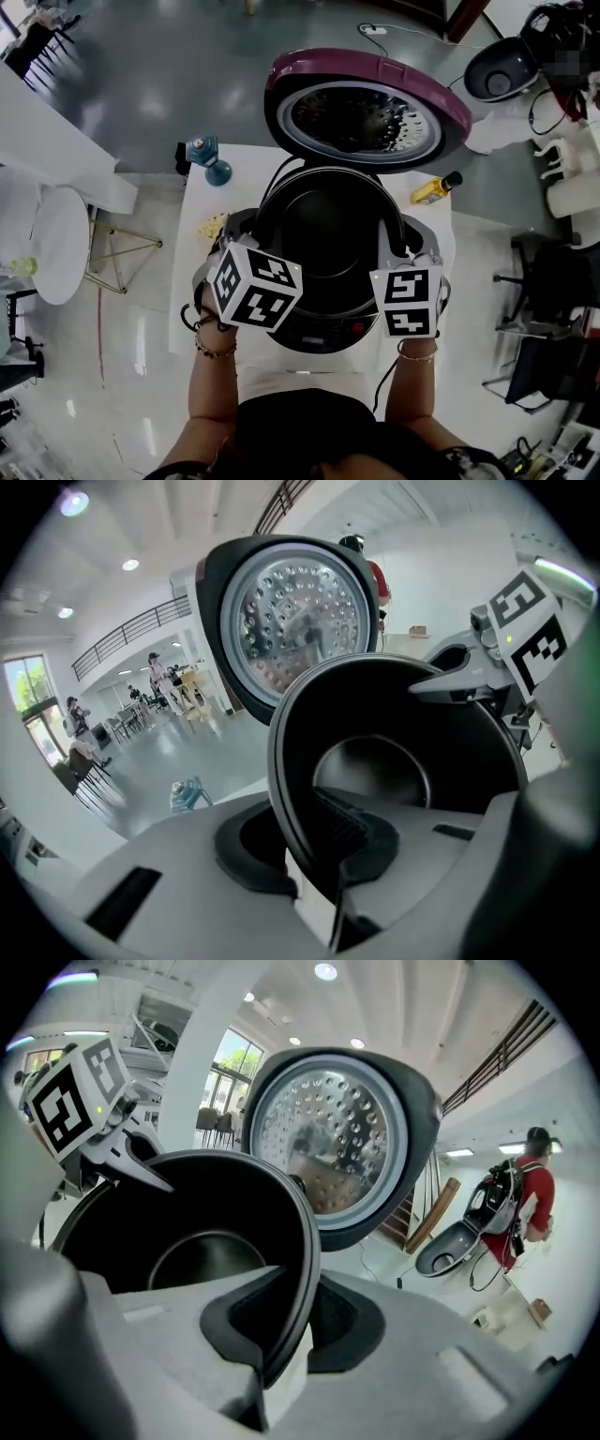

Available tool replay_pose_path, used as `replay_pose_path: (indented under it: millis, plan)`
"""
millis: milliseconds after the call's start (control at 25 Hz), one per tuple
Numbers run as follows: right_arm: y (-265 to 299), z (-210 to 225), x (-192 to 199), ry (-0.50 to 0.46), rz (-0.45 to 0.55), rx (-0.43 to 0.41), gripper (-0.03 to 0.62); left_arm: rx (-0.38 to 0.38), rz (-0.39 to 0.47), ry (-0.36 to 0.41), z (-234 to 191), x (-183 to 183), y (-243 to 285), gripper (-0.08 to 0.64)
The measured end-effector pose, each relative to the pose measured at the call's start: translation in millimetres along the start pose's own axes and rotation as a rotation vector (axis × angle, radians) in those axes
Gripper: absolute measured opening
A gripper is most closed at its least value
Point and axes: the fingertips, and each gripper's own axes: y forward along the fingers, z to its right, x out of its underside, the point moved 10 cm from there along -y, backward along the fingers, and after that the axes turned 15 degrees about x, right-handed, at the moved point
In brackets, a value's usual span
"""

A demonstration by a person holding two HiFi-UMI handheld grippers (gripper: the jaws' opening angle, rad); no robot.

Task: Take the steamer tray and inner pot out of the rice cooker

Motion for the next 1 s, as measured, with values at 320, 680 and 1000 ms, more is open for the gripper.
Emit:
replay_pose_path:
  millis: [320, 680, 1000]
  plan:
    - [-43.7, 5.4, -9.0, 0.083, 0.119, 0.041, 0.040, -0.084, 0.098, 0.023, 16.5, -3.2, -45.3, 0.042]
    - [-84.9, 12.1, -8.3, 0.233, 0.251, 0.072, 0.017, -0.181, 0.215, 0.053, 36.8, -7.2, -91.7, 0.021]
    - [-118.9, 38.1, -4.1, 0.264, 0.376, 0.114, 0.011, -0.213, 0.313, 0.105, 65.9, -25.3, -118.7, 0.020]
